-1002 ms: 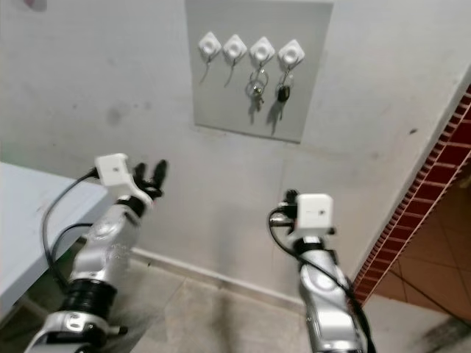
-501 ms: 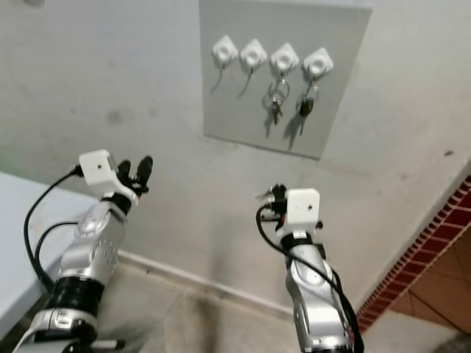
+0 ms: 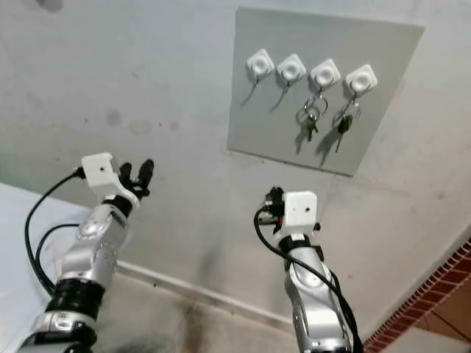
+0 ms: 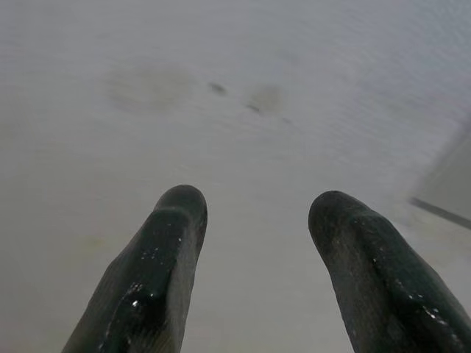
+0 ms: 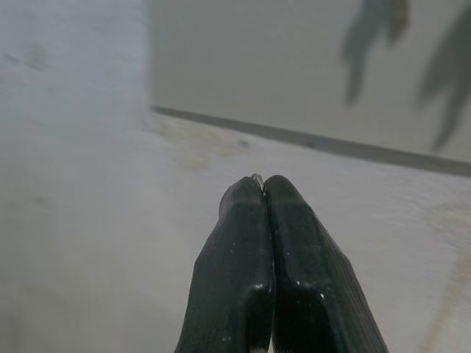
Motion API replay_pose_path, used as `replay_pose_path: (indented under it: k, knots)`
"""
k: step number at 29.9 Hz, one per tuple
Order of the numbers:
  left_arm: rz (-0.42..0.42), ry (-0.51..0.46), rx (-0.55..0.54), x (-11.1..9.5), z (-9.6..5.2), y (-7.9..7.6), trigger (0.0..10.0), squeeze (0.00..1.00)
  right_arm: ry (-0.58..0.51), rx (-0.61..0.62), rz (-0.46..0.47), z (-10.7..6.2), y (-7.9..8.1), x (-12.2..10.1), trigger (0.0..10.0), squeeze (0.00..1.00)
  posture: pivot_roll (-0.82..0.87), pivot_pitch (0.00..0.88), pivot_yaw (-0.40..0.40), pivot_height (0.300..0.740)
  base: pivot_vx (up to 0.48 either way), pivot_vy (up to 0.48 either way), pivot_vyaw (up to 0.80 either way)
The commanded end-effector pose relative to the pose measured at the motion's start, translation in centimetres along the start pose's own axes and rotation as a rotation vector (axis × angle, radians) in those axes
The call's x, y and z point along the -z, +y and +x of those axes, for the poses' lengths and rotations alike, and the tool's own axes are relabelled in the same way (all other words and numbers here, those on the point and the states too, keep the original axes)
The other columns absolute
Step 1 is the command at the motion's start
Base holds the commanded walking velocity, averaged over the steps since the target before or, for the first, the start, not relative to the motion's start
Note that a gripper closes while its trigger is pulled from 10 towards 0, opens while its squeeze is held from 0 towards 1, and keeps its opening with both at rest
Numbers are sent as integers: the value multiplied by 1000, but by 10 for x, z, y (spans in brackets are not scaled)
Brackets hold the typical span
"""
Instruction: Hang keys on a hook
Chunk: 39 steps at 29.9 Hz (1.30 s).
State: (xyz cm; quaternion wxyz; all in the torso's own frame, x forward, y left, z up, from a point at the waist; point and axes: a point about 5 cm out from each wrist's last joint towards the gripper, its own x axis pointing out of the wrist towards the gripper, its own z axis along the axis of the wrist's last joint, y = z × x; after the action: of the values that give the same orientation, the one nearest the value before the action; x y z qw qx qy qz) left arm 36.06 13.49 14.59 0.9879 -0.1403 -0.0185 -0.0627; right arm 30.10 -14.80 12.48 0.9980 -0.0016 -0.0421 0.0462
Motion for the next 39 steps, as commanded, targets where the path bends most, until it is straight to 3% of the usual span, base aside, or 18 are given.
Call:
replay_pose_path:
  k: [1, 7, 10, 15, 17, 27, 29, 39]
  knots:
    - [36, -25, -8, -9, 2, 4, 10000, 0, -28, 3, 0, 2, 1, -7, 10000, 0, 4, 0, -19, 740, 424, 0, 0]
    - [45, -19, -7, -8, 2, 3, 10000, 0, -27, 5, -1, 2, 0, -8, 10000, 0, 5, 0, -20, 740, 313, 0, 0]
    - [11, -1, 10, -5, 2, 1, 10000, 0, -26, 4, -1, 2, 0, -7, 10000, 0, 5, 0, -20, 740, 101, 0, 0]
    - [49, 2, 44, -4, 1, -6, 10000, 0, -23, 0, 0, 3, 1, -7, 10000, 0, 8, 0, -21, 740, 0, 0, 0]
    - [99, -6, 67, -6, 1, -9, 10000, 0, -23, -1, 0, 3, 1, -7, 10000, 0, 8, 0, -21, 740, 0, 0, 0]
    - [111, -11, 222, -13, 3, -35, 10000, 0, -33, -7, -5, 5, 0, -10, 10000, 0, 6, 0, -16, 740, 0, 0, 0]
    - [122, -14, 338, -18, 3, -54, 10000, 0, -41, -11, -5, 7, 1, -12, 10000, 0, 9, 0, -17, 740, 0, 0, 0]
    - [148, 0, 492, -22, -2, -79, 10000, 0, -80, -65, -3, 13, 7, -22, 10000, 0, 4, 0, -12, 740, 0, 0, 0]
